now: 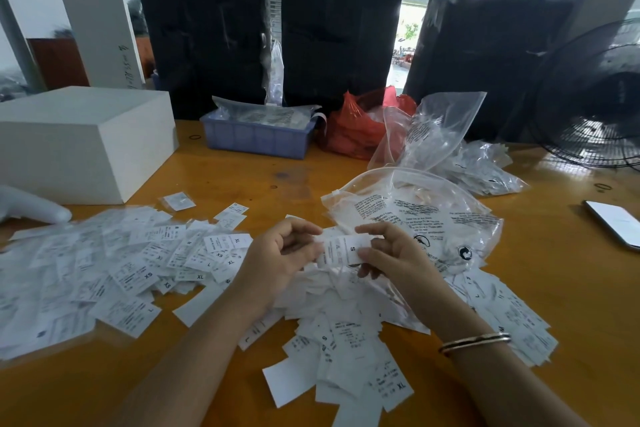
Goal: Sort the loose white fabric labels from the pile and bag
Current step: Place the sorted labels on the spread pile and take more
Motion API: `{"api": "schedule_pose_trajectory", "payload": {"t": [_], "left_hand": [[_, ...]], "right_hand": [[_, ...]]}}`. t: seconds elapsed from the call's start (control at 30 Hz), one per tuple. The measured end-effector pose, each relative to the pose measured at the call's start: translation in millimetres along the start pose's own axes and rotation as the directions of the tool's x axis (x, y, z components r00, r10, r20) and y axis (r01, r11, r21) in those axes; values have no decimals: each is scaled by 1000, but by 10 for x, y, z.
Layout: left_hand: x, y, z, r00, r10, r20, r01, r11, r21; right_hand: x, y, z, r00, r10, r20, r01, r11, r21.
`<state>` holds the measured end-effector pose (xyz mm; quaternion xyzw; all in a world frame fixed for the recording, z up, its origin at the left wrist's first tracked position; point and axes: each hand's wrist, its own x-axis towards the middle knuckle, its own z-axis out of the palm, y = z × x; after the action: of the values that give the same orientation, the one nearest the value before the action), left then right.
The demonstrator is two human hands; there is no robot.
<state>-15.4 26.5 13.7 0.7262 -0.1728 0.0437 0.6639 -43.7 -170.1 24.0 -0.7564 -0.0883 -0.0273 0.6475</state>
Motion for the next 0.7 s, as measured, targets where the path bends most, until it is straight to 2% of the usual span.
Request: {"api": "schedule_pose_trajectory", "payload": {"t": [0.1, 0.2, 0.3, 0.5, 0.7], "left_hand": [[-9, -8, 31, 996, 3, 87, -12, 994, 107], [-6, -9, 39, 995, 28, 94, -42, 988, 149], [3, -16, 10, 997, 26, 69, -33, 994, 106], [7, -20, 16, 995, 27, 101, -35, 996, 83], [7, -28, 1, 994, 15, 104, -27, 993, 117]], "right_hand": [[-1, -3, 28, 999, -39, 34, 43, 992, -116], [2, 1, 42, 995, -97, 27, 100, 973, -208], [7, 1, -12, 992, -128, -16, 123, 978, -171], [-5, -6, -9, 992, -119, 36, 124, 964, -237], [-33, -51, -37, 990, -140, 18, 141, 983, -120]]}}
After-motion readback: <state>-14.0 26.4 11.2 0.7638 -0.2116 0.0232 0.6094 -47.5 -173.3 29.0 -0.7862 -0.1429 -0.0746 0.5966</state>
